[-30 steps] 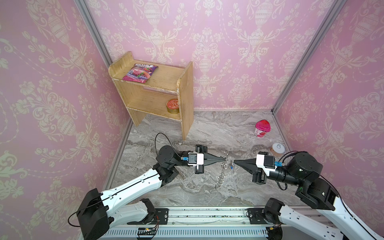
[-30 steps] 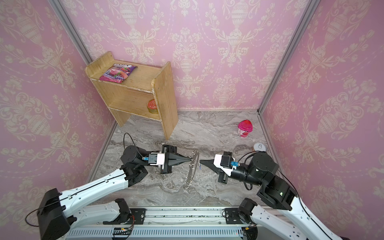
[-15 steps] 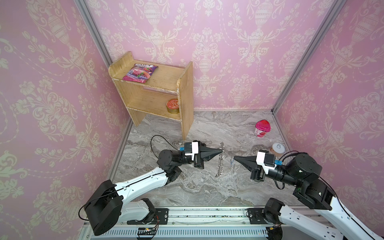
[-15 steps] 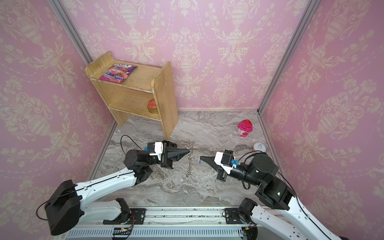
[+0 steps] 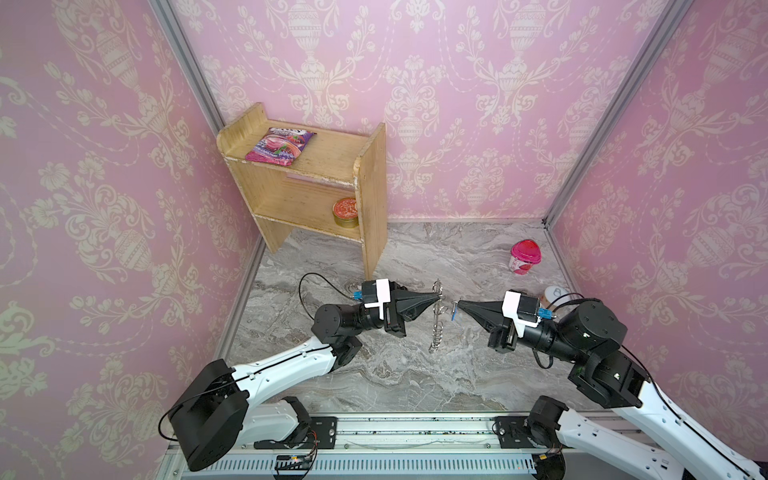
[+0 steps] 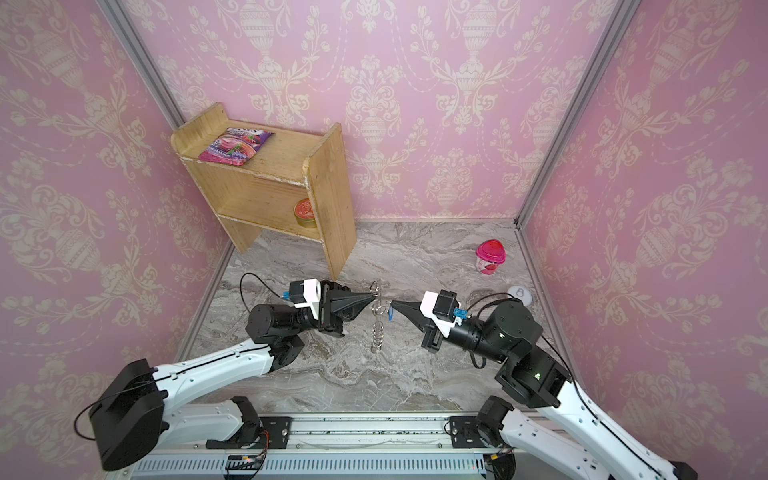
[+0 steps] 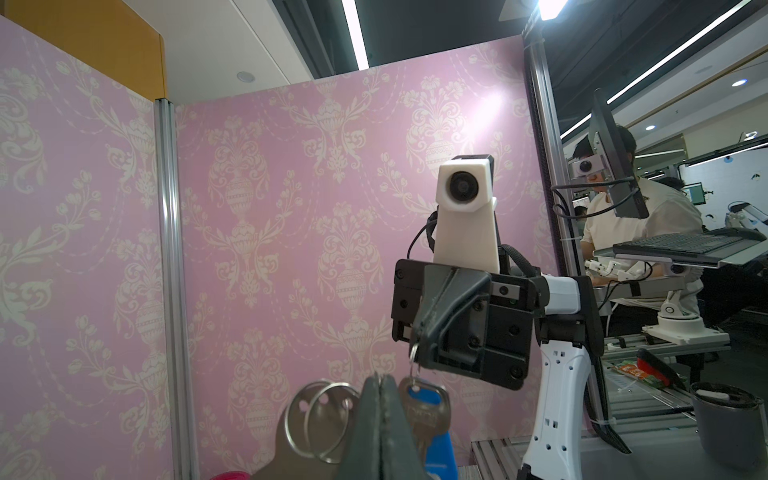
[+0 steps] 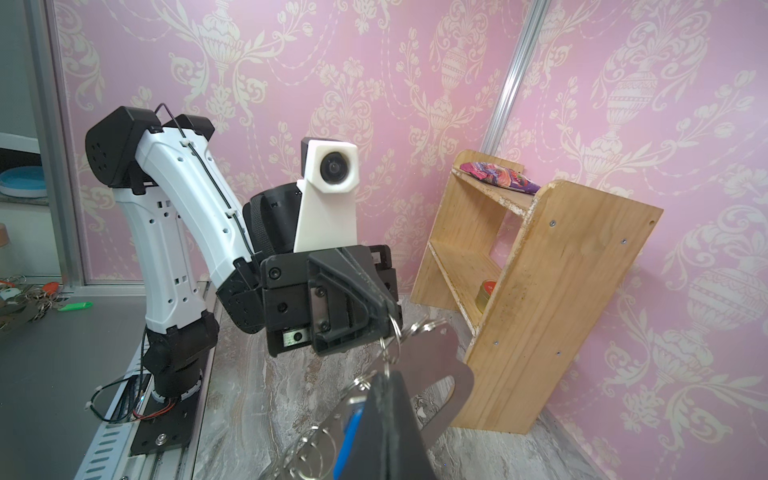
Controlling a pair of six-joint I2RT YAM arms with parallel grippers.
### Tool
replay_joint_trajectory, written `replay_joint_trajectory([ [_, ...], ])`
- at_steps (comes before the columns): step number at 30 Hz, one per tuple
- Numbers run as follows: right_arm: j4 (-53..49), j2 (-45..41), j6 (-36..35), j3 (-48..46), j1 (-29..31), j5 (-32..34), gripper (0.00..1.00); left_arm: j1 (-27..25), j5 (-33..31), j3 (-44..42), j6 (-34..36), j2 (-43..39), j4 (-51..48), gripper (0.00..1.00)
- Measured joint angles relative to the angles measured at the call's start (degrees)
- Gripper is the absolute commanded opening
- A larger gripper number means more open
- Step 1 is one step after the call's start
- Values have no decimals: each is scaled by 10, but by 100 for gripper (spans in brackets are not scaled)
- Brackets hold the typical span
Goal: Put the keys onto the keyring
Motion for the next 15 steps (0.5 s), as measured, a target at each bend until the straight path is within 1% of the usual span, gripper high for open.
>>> replay_joint_trajectory([
  [15, 9, 13, 0, 0, 0, 3, 0, 0, -8, 0, -5, 0, 2, 0],
])
